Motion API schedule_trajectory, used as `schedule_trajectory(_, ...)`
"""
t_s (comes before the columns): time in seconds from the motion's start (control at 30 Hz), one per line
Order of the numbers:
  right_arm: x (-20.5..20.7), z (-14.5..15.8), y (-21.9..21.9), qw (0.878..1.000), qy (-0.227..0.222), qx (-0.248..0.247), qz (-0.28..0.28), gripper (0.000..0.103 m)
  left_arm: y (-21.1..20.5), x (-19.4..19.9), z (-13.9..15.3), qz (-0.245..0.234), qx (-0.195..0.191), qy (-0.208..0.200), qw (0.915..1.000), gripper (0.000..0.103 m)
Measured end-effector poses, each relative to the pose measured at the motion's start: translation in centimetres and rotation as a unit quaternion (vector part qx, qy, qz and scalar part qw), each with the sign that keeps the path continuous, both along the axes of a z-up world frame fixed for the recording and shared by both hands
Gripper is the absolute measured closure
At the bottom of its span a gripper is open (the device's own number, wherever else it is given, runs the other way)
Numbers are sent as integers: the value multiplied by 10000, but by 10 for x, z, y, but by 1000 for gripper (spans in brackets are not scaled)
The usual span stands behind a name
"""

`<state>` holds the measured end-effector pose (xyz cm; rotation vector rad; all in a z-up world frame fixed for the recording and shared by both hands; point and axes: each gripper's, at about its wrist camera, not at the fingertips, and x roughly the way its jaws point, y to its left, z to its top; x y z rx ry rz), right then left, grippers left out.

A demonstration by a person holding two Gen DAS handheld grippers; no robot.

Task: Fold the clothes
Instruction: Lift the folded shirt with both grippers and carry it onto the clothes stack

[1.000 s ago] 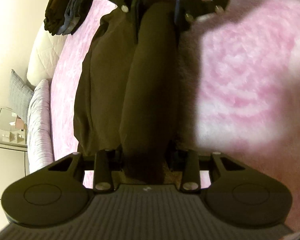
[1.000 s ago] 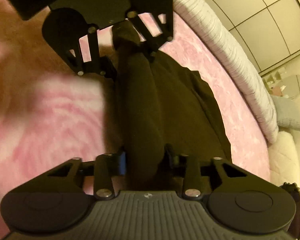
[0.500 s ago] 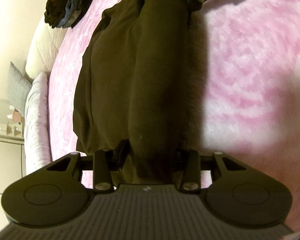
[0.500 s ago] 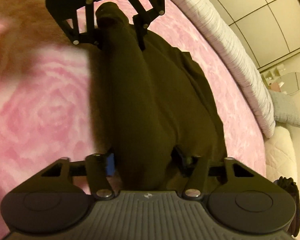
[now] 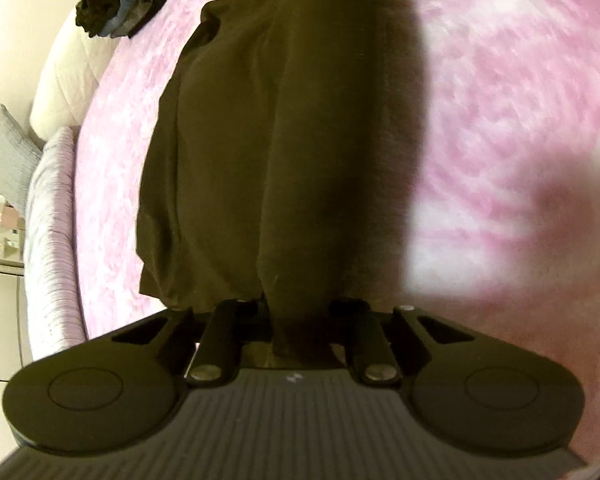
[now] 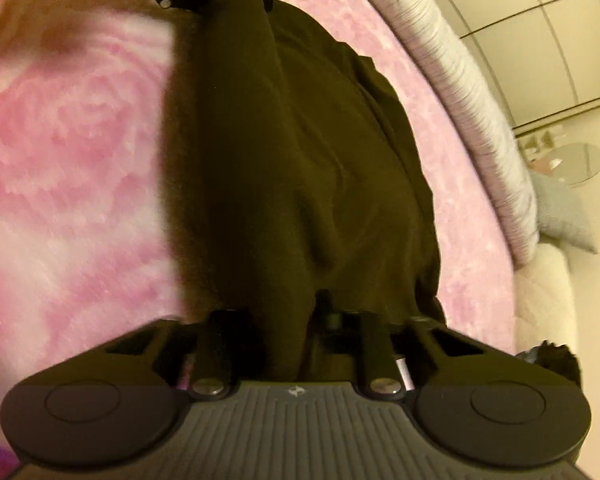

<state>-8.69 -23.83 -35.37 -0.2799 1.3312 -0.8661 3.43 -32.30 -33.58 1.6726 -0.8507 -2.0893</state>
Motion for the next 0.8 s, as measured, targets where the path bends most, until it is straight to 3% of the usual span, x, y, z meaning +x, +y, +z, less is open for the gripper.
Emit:
schedule_trajectory(0.13, -6, 48, -3, 9997, -195, 72, -92, 94, -8, 0, 30, -101, 198, -90, 9997, 93)
schedule_trajectory(0.5, -34, 186, 19, 9997, -135, 68, -212, 95, -5, -23, 169, -478, 680, -77, 9965, 93)
schedule_trajectory(0.63, -60, 225, 31, 9991, -234, 57, -347, 95, -8, -57, 204, -503, 659, -96, 9965, 93)
schedule_trajectory(0.8, -138, 255, 23, 9984, -465, -74, -316, 95, -17, -127, 233, -506, 601, -213, 9967, 93)
